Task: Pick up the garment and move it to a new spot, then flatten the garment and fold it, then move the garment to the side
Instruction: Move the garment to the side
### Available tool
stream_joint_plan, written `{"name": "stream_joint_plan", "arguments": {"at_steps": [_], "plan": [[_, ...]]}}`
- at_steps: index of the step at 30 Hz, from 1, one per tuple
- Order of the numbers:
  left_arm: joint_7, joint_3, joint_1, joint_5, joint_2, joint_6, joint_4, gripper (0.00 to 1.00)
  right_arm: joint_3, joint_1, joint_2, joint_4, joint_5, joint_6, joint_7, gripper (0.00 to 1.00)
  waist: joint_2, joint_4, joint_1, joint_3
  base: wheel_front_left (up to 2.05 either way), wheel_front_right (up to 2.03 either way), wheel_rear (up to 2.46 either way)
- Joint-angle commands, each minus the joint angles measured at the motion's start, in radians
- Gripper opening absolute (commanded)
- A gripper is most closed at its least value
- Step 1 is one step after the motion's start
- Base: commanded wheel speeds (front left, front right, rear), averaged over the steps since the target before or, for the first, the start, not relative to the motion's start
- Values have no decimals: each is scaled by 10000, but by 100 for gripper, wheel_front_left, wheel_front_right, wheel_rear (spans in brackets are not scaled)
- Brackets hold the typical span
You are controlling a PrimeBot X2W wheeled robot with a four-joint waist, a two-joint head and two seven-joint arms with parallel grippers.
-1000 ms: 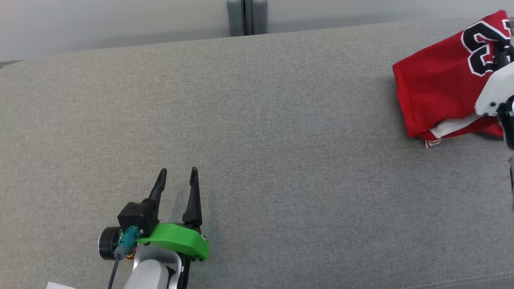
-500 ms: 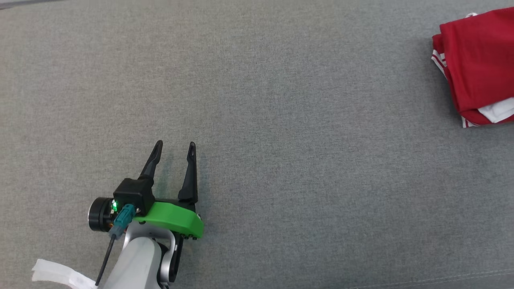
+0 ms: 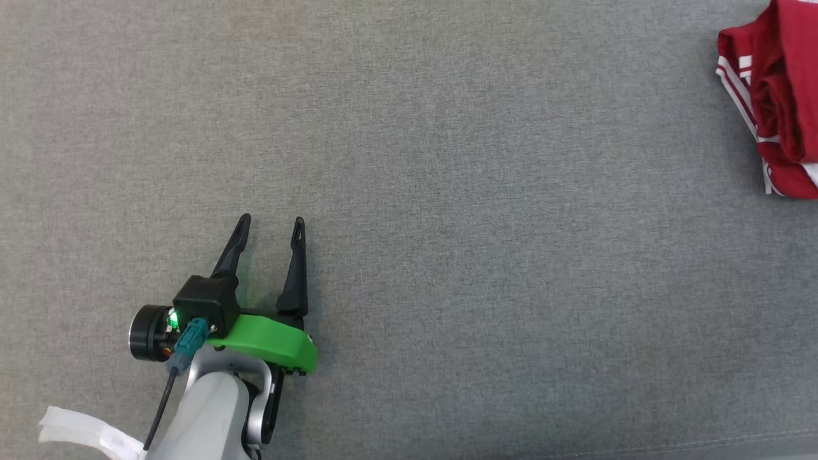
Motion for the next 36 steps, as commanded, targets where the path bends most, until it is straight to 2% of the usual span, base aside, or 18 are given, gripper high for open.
{"name": "stream_joint_plan", "arguments": {"at_steps": [1, 10, 18, 29, 36], "plan": [[16, 12, -87, 82, 96, 74, -64, 100, -16, -192, 163, 256, 51, -14, -58, 100, 0, -61, 0, -37, 0, 0, 0], [68, 12, -201, -61, 139, 117, -35, 100, 725, -679, 699, 1235, 566, -14, -680, 100, 0, -341, 0, -410, 0, 0, 0], [-174, 199, -307, -445, -63, 48, 484, 100, 1992, -741, 1317, 1457, 1152, -14, -990, 100, 0, -378, 0, -1386, 0, 0, 0], [-425, 779, -37, -862, -351, -36, 1758, 100, 3441, 644, 2576, 647, 2314, -14, -1860, 100, 0, -233, 0, -2883, 0, 0, 0], [-424, 1227, 518, -596, -502, -223, 1681, 100, 3575, 2649, 3534, -1010, 2629, -14, -2202, 100, 0, 32, 0, -3527, 0, 0, 0]]}}
